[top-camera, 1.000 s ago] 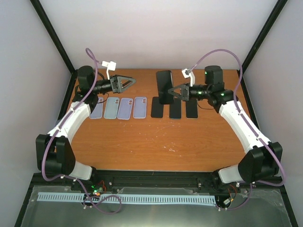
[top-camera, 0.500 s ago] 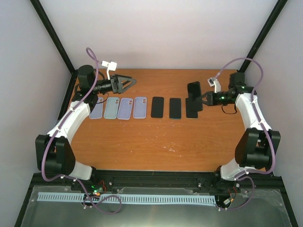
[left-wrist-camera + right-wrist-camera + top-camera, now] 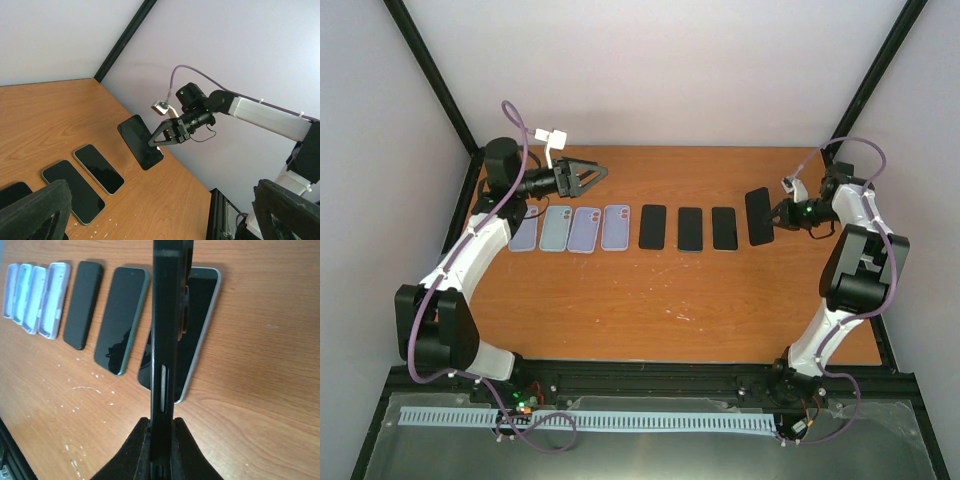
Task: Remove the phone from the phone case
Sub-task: Place the phone at the center of the board.
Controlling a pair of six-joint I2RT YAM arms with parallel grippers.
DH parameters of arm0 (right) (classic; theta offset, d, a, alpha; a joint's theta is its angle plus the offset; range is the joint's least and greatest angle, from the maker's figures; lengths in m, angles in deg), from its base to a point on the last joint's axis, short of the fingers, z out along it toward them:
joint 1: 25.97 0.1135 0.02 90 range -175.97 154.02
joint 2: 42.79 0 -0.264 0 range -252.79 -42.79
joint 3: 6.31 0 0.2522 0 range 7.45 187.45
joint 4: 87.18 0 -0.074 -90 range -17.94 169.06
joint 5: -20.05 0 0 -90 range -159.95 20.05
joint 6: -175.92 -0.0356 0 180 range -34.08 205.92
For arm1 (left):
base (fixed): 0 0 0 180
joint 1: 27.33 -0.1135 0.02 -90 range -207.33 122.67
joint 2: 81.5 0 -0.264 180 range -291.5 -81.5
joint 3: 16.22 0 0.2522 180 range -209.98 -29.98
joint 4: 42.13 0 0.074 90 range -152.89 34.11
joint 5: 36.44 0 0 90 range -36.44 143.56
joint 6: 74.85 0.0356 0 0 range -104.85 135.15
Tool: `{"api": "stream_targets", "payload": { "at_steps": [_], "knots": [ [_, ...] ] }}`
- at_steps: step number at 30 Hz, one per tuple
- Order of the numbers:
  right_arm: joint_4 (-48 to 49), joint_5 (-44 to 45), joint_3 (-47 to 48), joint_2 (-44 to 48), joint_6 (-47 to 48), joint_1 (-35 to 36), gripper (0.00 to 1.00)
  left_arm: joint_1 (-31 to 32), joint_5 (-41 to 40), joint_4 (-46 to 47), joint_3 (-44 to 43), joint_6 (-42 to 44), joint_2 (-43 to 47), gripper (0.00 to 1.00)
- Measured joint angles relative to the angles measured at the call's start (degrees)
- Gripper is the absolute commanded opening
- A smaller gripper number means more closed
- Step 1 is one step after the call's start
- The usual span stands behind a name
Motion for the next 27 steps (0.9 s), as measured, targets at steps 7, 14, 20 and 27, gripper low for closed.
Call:
{"api": "stream_targets", "payload": {
  "at_steps": [7,14,20,27],
  "knots": [
    [-0.2,1.7,4.3,-7.3,-0.2,-0.5,0.03,0.0,0.0,0.0,0.0,0.0,0.0,1.0],
    [-0.5,1.6,7.5,-13.2,-0.8,-0.5,0.03,0.0,0.0,0.0,0.0,0.0,0.0,1.0],
    [-1.8,0.5,10.4,-17.1,-1.2,-0.5,0.04,0.0,0.0,0.0,0.0,0.0,0.0,1.0],
    [-3.5,-1.7,12.8,-21.0,-1.6,-0.6,0.08,0.0,0.0,0.0,0.0,0.0,0.0,1.0]
  ]
}}
